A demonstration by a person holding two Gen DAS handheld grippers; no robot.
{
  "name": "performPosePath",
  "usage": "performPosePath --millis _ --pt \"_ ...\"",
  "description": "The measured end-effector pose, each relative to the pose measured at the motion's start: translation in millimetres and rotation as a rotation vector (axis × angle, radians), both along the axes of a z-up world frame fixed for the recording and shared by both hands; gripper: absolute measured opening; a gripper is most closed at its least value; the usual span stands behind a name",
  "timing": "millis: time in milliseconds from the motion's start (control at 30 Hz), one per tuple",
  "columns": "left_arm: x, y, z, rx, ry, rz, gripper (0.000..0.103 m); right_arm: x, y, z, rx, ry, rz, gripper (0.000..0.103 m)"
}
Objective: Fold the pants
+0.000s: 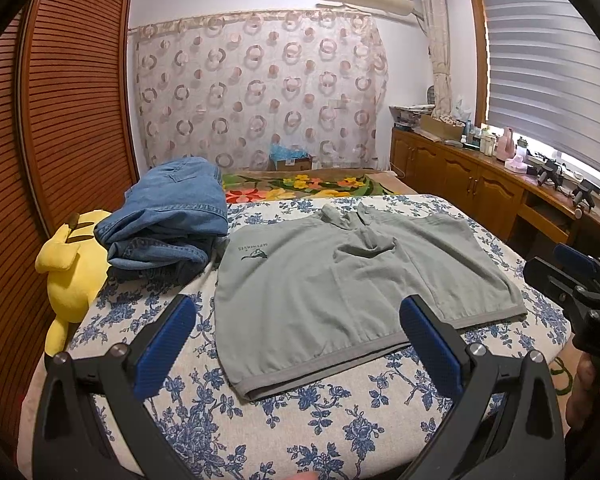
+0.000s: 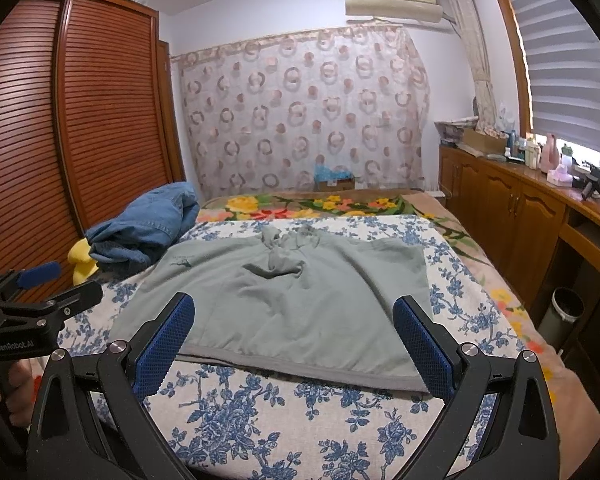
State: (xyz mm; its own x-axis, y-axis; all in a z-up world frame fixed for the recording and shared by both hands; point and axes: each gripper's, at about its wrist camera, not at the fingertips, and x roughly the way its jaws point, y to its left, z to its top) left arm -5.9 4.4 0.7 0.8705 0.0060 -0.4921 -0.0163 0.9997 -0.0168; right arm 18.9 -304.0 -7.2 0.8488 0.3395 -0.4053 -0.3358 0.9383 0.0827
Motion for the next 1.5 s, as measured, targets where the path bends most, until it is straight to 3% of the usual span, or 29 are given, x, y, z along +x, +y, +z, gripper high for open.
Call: performPosePath --millis 1500 --pt "-2.3 -4.8 4.0 0.0 0.002 -0.004 0.103 -0.6 0.1 -0.7 0.0 -0.002 0.002 0.101"
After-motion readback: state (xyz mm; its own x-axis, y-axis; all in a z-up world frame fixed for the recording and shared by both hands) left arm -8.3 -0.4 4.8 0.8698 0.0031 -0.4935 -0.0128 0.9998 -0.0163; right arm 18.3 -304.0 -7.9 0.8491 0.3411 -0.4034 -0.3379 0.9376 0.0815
